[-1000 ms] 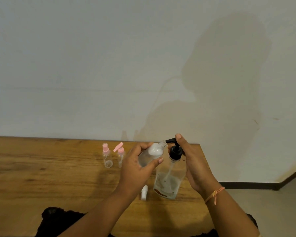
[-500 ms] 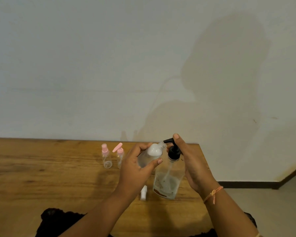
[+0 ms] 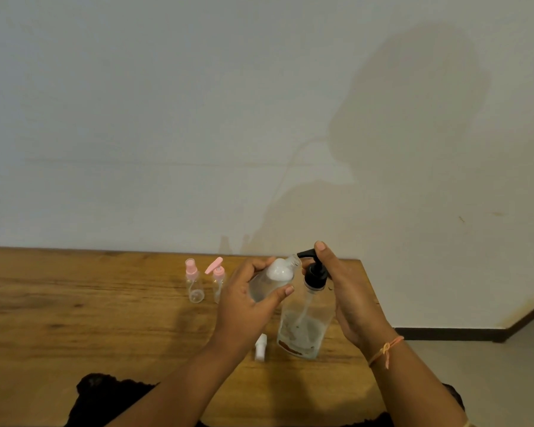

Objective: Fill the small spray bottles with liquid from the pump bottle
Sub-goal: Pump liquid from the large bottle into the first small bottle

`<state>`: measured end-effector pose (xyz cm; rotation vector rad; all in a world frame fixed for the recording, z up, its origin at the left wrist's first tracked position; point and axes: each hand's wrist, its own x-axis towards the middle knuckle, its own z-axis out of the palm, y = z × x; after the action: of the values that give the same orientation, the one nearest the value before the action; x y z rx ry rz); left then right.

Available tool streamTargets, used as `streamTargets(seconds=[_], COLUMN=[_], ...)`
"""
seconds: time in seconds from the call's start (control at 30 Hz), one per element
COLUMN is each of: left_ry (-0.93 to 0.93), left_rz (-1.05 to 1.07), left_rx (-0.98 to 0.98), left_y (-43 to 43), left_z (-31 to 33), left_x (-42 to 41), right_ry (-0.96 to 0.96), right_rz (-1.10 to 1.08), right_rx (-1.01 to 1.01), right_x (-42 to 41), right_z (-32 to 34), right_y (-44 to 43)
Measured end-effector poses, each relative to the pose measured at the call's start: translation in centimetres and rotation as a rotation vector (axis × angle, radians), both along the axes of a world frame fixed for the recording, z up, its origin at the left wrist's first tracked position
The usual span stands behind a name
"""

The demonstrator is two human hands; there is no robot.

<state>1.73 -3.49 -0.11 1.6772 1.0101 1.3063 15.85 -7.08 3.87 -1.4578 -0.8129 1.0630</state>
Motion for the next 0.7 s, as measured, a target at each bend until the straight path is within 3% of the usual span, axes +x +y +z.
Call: streamTargets(seconds=[0.7], left_ry=[-0.003], left_rz=[-0.005], left_rx=[-0.01], left_y=[-0.04], left_z=[0.33], left_x=[0.12], right_ry=[-0.02], right_rz=[0.039], right_rx=[0.014], right_x=[0.63], right_z=[0.11], right_y=[0.34])
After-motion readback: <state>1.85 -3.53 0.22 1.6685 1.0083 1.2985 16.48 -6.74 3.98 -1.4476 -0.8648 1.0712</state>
